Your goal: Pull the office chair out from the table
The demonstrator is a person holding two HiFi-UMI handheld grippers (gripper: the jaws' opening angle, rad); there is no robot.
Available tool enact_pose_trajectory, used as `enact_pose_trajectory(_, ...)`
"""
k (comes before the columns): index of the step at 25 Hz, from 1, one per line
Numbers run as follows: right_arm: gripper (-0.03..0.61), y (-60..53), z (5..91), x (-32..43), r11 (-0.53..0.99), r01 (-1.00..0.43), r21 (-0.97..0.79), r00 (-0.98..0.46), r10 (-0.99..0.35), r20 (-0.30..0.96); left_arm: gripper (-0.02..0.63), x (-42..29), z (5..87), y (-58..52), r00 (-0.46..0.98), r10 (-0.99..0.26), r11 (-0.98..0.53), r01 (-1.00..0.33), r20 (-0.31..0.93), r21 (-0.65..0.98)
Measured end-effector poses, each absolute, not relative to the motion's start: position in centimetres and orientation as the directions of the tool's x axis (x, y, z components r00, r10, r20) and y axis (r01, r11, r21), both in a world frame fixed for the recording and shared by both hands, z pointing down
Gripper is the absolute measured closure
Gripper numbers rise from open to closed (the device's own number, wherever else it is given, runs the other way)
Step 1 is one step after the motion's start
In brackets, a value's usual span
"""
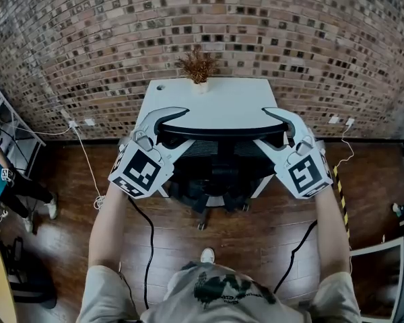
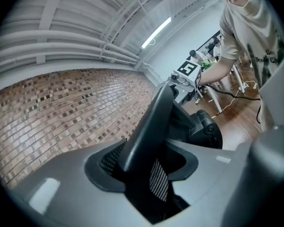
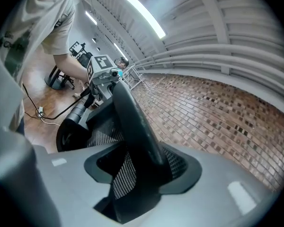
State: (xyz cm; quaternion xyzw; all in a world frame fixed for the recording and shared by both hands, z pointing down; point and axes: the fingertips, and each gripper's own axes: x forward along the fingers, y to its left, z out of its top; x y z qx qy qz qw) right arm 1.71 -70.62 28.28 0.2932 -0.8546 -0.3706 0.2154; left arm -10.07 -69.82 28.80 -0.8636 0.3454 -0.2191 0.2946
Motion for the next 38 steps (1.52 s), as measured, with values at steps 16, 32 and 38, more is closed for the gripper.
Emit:
enact_pose_trajectory(16,0.356,-67.1,28.4,1.5,0.53,-0.342,0.776,-0.74,-0.661,0.125,0.391,-10.1,28.6,-66.2,0.653,-0.743,-0.558,-0.485,0.145,-0.674)
enact_pose_trajectory(32,0.354,-61.8,28.3,3.1,0.558,-0.362,0.747,-0.755,-0.645,0.117,0.391,-8.4,28.3,-60.3,0.63,-0.762,-0.548,-0.502,0.152,-0.669)
enact_pose_trajectory(38,0.354,-59.5,28.6,4.0,0.549,-0.369,0.75,-0.751,-0.651,0.108,0.39,-7.4,28.6,-57.9,0.633,-0.76,-0.547,-0.499,0.148,-0.672)
